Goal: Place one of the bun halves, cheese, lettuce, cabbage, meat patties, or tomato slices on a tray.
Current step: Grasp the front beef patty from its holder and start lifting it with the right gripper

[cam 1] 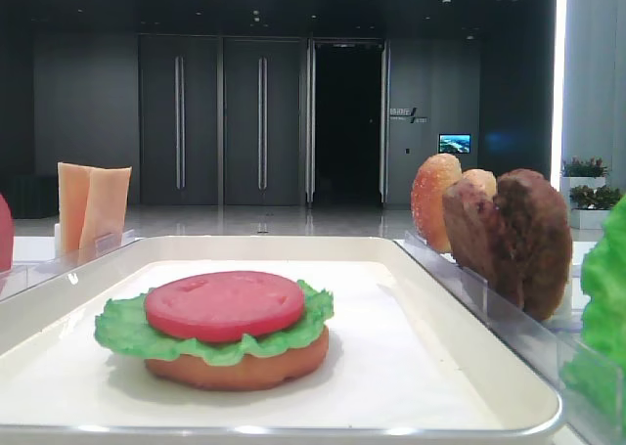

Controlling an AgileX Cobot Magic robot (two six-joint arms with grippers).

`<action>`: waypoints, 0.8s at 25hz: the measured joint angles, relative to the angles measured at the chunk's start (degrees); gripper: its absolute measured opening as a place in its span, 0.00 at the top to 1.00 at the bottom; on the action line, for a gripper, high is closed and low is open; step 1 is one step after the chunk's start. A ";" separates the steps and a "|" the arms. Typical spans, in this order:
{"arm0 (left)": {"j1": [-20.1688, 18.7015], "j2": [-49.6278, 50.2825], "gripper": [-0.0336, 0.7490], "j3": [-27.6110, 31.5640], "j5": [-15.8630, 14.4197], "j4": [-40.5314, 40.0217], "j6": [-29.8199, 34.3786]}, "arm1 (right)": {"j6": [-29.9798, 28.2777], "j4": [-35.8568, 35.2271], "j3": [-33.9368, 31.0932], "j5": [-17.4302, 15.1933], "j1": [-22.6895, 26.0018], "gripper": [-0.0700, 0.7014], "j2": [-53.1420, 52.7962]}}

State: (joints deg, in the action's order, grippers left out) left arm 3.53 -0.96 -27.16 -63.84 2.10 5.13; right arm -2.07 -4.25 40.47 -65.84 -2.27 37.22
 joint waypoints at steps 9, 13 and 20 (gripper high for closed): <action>0.00 0.00 0.13 0.00 0.00 0.00 -0.55 | -2.37 0.00 16.26 -3.25 0.00 0.38 22.94; 0.00 0.00 0.16 0.00 0.00 0.00 -0.57 | -2.72 0.00 21.56 -3.80 0.00 0.38 29.88; 0.00 0.00 0.25 0.00 0.00 0.00 -0.57 | -3.01 0.12 28.03 -4.05 0.00 0.38 39.82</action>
State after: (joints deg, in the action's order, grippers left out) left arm 3.53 -0.96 -27.16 -63.84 2.10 4.56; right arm -5.08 -4.13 68.50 -69.90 -2.27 77.03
